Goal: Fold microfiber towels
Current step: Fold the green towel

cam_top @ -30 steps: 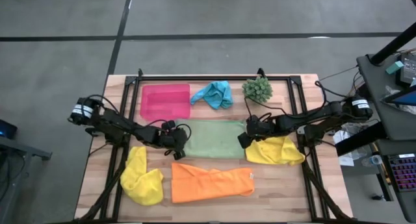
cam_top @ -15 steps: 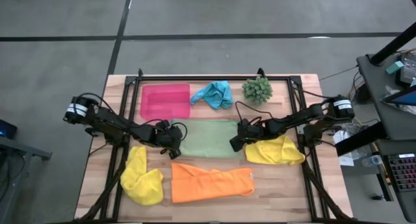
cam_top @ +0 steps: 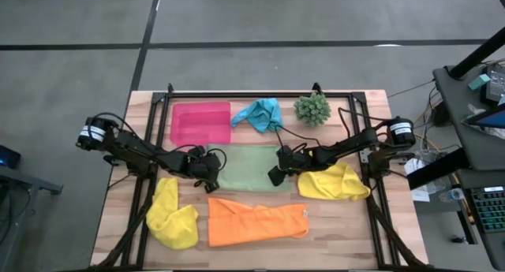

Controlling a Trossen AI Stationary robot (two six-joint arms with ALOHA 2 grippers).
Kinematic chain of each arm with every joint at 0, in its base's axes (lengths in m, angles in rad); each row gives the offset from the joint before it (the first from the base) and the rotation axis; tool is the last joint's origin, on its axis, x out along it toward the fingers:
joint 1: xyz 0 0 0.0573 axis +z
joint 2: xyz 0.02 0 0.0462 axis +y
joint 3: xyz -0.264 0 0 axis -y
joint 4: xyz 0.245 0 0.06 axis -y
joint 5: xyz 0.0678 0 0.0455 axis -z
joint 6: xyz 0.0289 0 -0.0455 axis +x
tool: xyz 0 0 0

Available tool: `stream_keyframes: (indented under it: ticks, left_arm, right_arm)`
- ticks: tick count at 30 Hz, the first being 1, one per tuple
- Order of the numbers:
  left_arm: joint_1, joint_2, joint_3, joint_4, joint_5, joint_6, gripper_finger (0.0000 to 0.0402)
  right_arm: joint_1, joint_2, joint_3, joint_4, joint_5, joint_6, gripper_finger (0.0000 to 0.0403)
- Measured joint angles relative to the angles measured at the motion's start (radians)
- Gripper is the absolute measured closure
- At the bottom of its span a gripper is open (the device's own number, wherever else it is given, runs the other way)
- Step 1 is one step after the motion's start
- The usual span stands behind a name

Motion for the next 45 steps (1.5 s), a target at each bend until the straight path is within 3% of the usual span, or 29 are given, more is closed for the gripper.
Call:
stream_keyframes:
  ticks: [3, 9, 10, 25, 33, 40, 45]
  left_arm:
    - [0.000, 0.000, 0.000, 0.004, -0.001, 0.000, 0.0260]
    - [0.000, 0.000, 0.002, 0.005, -0.001, 0.000, 0.0260]
    - [0.000, -0.003, 0.005, 0.004, -0.001, 0.001, 0.0260]
    - [-0.008, -0.147, 0.021, -0.008, 0.052, 0.010, 0.0260]
    - [-0.022, -0.321, 0.018, -0.017, 0.052, 0.054, 0.0260]
    - [-0.068, -0.467, -0.013, 0.016, 0.043, 0.163, 0.0260]
    - [-0.122, -0.525, -0.049, 0.045, 0.040, 0.140, 0.0260]
  right_arm:
    - [0.000, 0.000, -0.001, 0.000, 0.021, -0.007, 0.0218]
    - [0.000, 0.000, -0.002, 0.035, 0.026, -0.079, 0.0369]
    - [0.000, -0.003, -0.002, 0.028, 0.026, -0.098, 0.0380]
    - [-0.022, -0.274, -0.003, -0.405, 0.027, -0.184, 0.0393]
    - [-0.023, -0.304, -0.002, -0.151, 0.000, -0.188, 0.0394]
    - [-0.036, -0.156, 0.004, 0.176, -0.015, -0.248, 0.0394]
    - [-0.055, -0.021, 0.092, 0.240, -0.034, -0.280, 0.0394]
